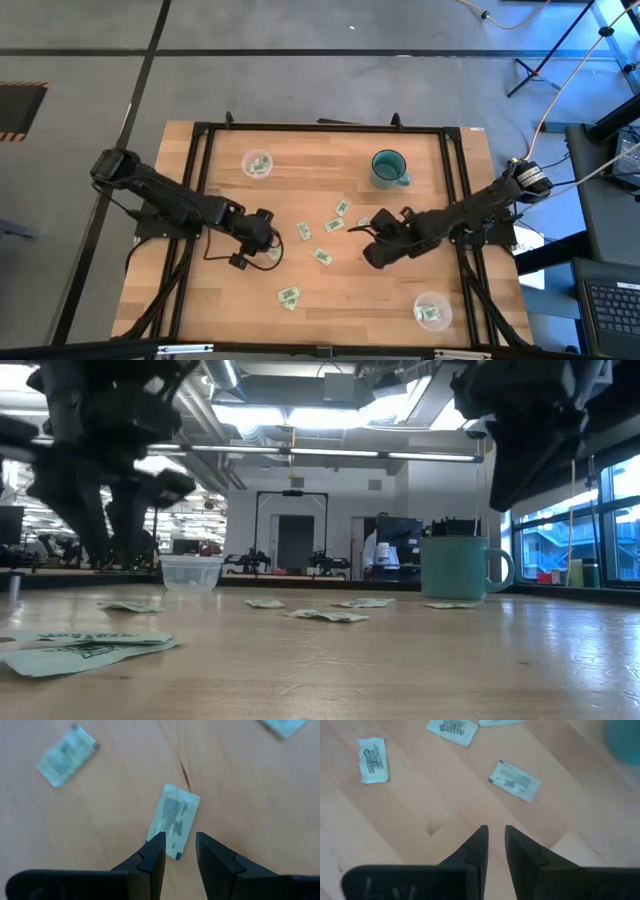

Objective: Pick and place Stevia / Truvia into bins
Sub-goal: Put the stevia packet into the top transparent container

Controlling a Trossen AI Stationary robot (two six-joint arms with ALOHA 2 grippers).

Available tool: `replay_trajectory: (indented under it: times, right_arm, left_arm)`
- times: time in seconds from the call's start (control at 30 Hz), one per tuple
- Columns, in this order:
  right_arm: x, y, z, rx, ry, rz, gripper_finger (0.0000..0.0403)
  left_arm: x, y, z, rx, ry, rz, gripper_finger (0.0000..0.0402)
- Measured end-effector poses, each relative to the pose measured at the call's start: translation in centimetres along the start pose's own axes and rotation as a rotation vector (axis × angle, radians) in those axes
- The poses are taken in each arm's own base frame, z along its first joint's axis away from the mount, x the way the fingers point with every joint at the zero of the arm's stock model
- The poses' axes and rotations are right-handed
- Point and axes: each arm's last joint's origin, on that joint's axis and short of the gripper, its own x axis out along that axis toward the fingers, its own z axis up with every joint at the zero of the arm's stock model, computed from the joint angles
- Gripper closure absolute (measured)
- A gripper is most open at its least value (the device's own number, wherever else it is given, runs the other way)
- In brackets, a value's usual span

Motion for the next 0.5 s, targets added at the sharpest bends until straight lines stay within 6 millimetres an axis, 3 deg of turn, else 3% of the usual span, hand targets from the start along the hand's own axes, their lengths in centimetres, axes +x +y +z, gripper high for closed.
replay_trajectory:
  times: [0.5]
  right_arm:
    - [0.2,-0.1,0.5,-0.018,-0.008,0.009,0.0334]
  left_arm:
    - [3.5,0.1,-0.4,0.001,0.124,0.013,0.03]
